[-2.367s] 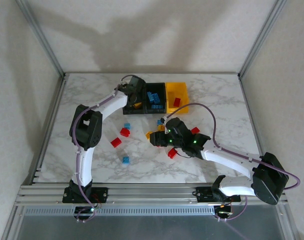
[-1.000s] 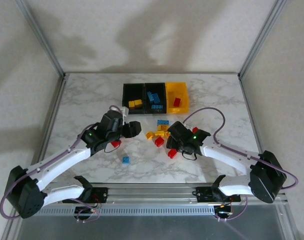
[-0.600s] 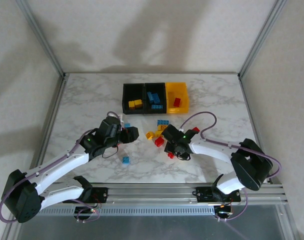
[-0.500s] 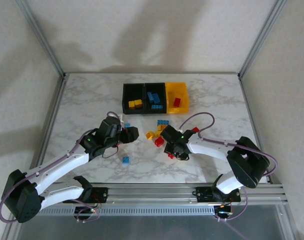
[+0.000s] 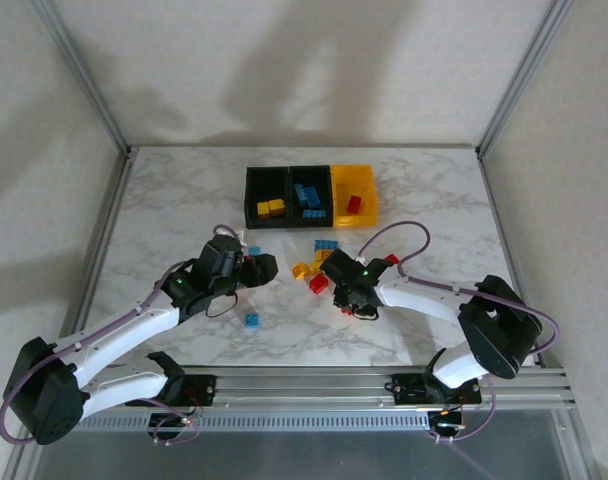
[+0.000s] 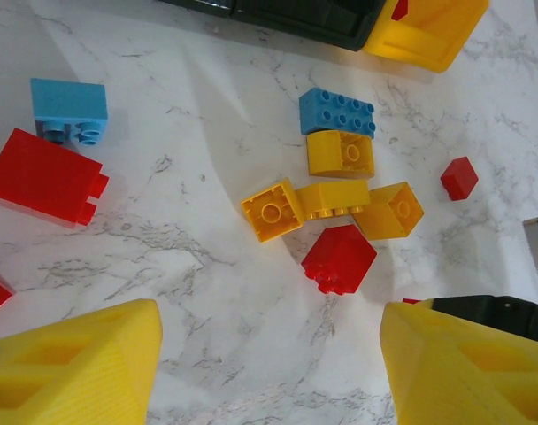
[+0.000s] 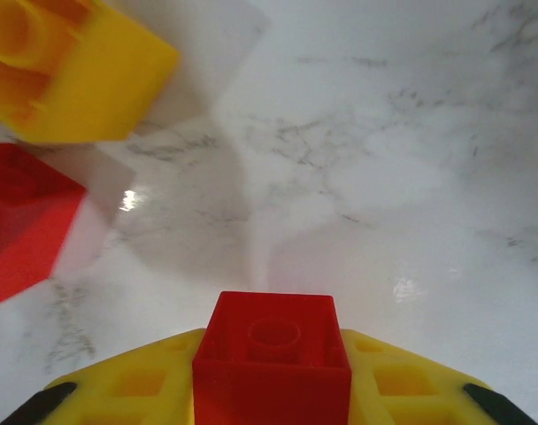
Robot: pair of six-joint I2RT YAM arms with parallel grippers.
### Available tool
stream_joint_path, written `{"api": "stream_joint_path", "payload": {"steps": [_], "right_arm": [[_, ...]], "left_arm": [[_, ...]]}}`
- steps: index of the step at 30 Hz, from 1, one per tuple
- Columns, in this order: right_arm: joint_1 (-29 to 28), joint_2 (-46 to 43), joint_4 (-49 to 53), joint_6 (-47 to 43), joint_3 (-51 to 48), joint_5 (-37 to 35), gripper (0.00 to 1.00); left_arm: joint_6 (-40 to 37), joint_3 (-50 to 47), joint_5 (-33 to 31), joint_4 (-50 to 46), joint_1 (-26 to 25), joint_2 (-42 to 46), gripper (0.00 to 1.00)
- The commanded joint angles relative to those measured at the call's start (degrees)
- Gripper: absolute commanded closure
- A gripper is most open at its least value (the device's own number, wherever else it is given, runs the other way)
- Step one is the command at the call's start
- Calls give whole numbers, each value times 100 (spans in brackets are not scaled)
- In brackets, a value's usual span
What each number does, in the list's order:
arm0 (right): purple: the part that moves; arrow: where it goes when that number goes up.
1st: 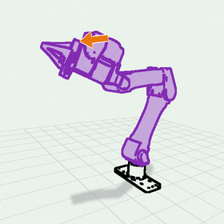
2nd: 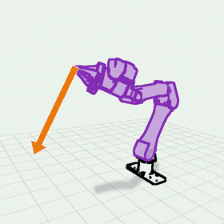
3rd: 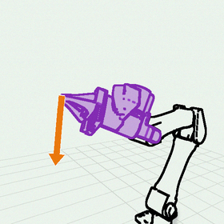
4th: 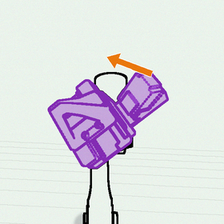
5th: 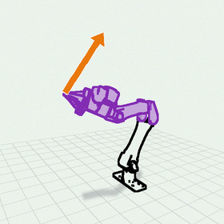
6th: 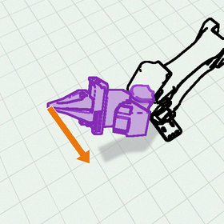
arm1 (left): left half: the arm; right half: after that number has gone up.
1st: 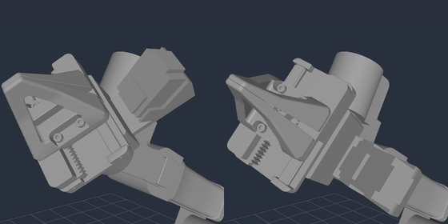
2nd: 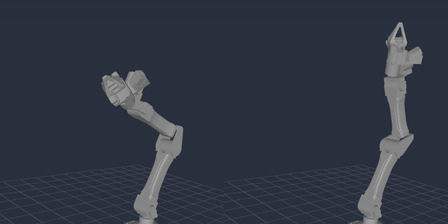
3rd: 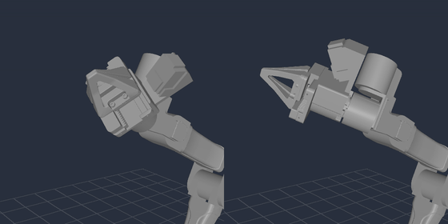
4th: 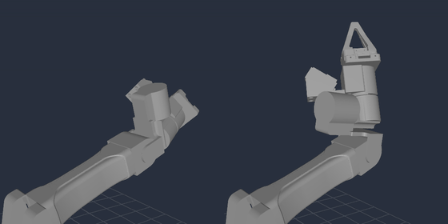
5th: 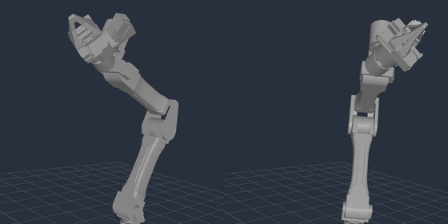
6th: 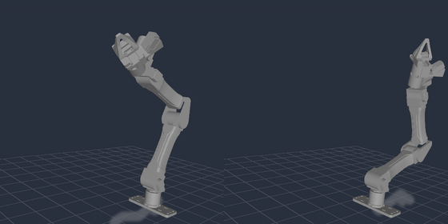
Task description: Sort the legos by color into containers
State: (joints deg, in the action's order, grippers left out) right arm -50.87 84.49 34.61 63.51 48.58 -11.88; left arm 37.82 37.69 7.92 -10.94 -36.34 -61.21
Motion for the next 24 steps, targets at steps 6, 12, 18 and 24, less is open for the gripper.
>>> {"api": "stream_joint_path", "payload": {"steps": [6, 12, 18, 24], "right_arm": [[826, -439, 472, -1019, 1125, -597, 66], [1838, 133, 152, -1958, 2198, -417, 65], [2464, 1343, -174, -2588, 3389, -41, 64], [2779, 2534, -193, -2834, 4510, 386, 63]], "left_arm": [[273, 192, 158, 489, -40, -260, 34], [366, 660, 140, 654, -44, -741, 34], [431, 956, 150, 745, -41, -1056, 34], [457, 1021, 144, 710, -40, -1172, 34]]}}
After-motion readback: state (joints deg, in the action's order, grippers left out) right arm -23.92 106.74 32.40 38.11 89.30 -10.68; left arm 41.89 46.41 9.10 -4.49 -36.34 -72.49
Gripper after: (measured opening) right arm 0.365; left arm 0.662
